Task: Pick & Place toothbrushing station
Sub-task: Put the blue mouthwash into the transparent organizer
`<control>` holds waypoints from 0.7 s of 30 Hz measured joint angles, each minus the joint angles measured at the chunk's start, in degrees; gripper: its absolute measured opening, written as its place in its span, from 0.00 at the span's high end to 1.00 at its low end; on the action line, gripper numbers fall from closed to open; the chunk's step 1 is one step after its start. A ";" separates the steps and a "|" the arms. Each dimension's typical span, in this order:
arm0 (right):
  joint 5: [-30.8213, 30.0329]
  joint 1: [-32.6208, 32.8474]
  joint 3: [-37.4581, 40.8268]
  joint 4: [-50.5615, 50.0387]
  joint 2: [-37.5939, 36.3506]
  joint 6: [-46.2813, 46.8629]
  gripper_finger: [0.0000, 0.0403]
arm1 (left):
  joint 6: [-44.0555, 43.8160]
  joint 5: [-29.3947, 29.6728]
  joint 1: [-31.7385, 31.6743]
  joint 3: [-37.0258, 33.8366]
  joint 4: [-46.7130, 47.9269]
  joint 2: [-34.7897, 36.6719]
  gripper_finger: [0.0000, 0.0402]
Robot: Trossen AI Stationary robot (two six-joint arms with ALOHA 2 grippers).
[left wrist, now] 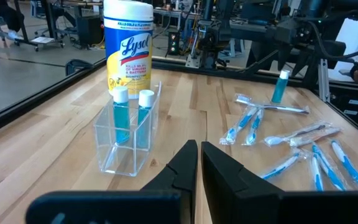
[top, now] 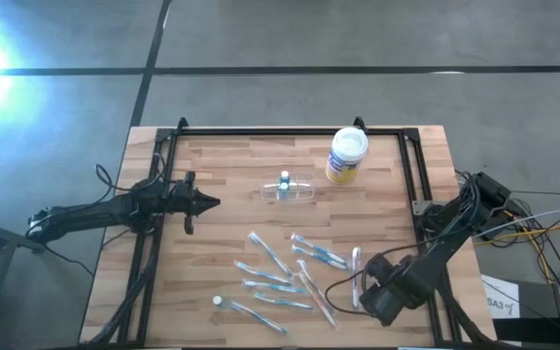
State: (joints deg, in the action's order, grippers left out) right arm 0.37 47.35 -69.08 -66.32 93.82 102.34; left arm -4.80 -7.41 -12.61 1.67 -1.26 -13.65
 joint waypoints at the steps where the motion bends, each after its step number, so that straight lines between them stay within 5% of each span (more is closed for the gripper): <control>1: -0.01 0.00 0.00 0.11 0.01 -0.36 0.52 | 0.00 -0.01 0.01 0.00 0.00 0.00 0.94; 11: -0.25 0.00 1.11 0.13 0.07 -2.09 0.60 | 0.07 -0.01 0.01 0.00 0.00 0.00 0.94; 21: -0.34 -0.25 1.62 0.00 -0.59 -6.33 0.79 | 0.28 0.01 0.01 0.00 0.00 0.00 0.94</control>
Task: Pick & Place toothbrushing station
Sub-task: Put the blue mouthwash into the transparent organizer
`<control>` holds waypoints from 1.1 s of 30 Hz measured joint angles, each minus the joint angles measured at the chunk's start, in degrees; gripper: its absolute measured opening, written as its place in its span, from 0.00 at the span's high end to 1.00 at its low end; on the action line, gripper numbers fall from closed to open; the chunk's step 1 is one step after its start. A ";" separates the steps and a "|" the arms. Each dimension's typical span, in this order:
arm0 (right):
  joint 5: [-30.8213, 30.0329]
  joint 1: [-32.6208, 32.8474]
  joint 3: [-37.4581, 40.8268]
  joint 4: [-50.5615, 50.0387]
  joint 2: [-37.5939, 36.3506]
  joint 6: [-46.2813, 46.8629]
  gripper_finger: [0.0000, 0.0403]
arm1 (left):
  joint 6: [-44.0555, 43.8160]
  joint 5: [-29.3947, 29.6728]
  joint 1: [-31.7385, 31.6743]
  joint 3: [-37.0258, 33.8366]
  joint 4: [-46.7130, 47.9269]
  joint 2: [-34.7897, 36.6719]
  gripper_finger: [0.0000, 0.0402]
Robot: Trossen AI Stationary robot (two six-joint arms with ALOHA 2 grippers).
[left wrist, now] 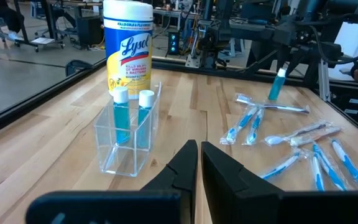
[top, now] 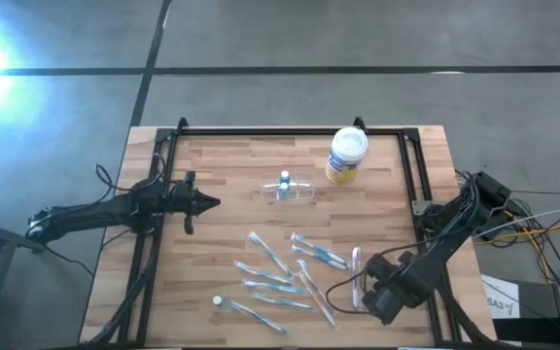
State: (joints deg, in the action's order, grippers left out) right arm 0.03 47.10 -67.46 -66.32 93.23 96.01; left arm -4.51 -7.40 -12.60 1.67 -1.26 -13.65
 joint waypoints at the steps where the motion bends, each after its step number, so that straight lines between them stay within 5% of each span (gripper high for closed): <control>1: -0.02 -0.11 -0.32 -0.34 -0.32 -0.39 0.79 | 0.00 0.00 0.00 0.00 0.00 0.00 0.94; 12: -7.82 -5.84 -7.73 -8.55 -4.57 -14.12 0.79 | 0.33 1.15 0.00 0.00 -0.28 0.00 0.94; 24: -18.83 -25.67 -21.00 -10.72 -4.63 -54.40 0.79 | 2.86 3.41 -0.01 0.00 -1.35 0.02 0.94; 33: -17.75 -40.92 -25.11 -6.89 -4.65 -75.26 0.79 | 2.87 3.56 0.00 0.00 -1.29 0.00 0.94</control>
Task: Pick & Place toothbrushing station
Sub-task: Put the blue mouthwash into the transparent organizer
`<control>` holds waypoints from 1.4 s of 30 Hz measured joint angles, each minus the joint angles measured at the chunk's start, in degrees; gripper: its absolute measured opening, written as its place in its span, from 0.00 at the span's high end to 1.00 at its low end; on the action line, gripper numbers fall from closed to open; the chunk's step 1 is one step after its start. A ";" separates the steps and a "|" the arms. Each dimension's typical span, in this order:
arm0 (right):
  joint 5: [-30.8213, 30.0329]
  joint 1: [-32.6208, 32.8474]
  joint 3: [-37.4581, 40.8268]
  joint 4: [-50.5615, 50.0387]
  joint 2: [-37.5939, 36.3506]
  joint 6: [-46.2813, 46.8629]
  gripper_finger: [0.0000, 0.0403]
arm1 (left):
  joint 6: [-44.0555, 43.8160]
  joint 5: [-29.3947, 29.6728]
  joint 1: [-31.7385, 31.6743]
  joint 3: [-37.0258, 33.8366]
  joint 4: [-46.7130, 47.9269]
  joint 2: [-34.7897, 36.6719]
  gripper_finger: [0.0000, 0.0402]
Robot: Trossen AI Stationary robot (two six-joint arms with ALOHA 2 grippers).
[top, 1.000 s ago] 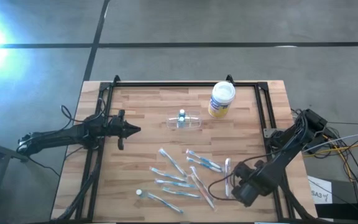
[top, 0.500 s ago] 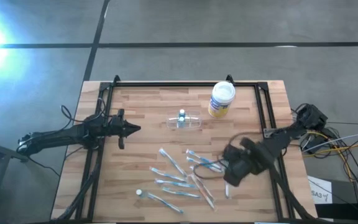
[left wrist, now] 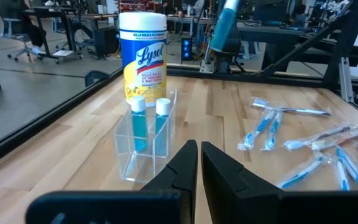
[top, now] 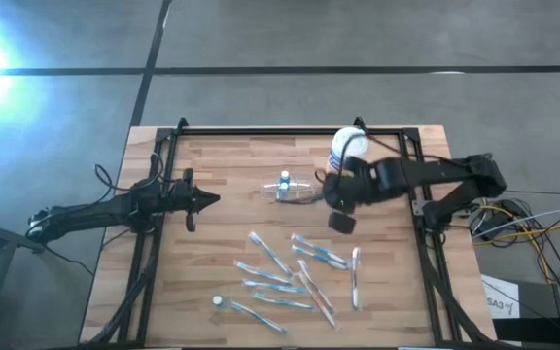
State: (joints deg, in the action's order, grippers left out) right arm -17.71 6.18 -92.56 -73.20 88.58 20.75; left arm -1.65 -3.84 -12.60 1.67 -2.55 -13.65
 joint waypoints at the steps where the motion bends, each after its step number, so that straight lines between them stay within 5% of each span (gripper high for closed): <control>1: 0.12 -1.21 -0.23 0.92 0.00 -1.60 0.79 | 0.02 0.03 -0.02 0.00 0.00 0.00 0.94; 11: 5.42 -11.06 -0.29 8.40 2.28 -12.85 0.79 | 2.06 0.92 -0.01 0.00 0.00 0.00 0.94; 22: 7.91 -14.06 -2.40 10.67 9.63 -20.29 0.79 | 1.96 0.96 0.00 0.00 -0.05 0.02 0.94; 42: 8.71 -18.29 -19.71 4.83 24.38 -22.68 0.79 | 1.64 0.94 0.00 0.00 0.00 0.02 0.94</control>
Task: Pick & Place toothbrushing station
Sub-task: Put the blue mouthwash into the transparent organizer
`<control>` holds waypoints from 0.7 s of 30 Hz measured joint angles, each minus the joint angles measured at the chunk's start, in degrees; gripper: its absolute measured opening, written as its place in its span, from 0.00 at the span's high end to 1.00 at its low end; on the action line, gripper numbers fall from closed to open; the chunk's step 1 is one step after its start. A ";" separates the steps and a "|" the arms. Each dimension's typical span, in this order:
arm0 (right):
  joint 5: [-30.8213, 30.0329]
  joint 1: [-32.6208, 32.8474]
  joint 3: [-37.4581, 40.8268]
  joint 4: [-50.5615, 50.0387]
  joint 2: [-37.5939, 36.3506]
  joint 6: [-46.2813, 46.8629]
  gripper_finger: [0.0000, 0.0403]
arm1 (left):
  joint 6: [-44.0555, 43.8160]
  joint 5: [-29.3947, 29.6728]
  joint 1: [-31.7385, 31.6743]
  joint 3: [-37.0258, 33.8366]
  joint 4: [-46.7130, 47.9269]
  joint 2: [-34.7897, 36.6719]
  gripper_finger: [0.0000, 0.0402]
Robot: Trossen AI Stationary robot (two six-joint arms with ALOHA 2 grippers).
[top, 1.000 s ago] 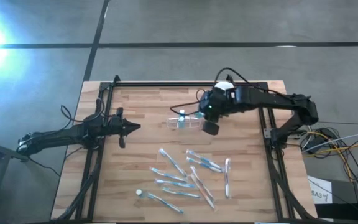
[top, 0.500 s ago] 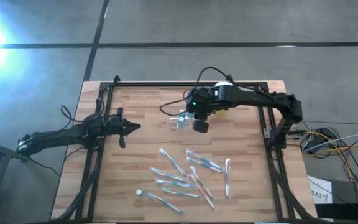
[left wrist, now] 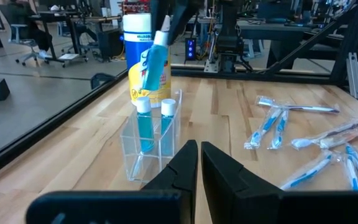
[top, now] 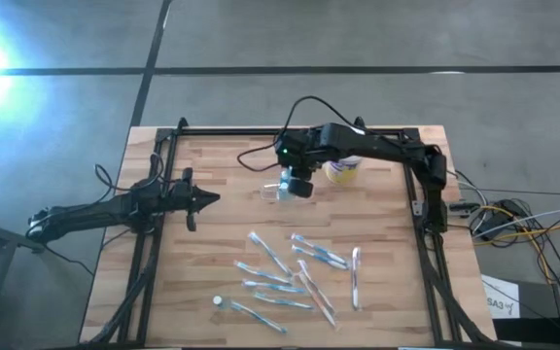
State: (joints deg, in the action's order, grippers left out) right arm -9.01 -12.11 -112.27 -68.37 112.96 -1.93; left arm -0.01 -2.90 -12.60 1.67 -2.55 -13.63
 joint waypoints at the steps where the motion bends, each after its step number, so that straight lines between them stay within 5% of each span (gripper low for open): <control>1: 0.01 0.03 -1.30 -0.82 0.54 0.01 0.79 | 0.00 -0.02 0.00 0.00 0.00 0.00 0.94; 21: -1.28 -1.25 -4.95 -7.79 2.00 1.06 0.79 | -2.99 -0.02 -0.02 0.02 0.02 0.00 0.94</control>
State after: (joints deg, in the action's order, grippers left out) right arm -10.28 -13.37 -117.23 -76.16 114.96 -0.88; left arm -3.01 -2.92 -12.62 1.69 -2.53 -13.63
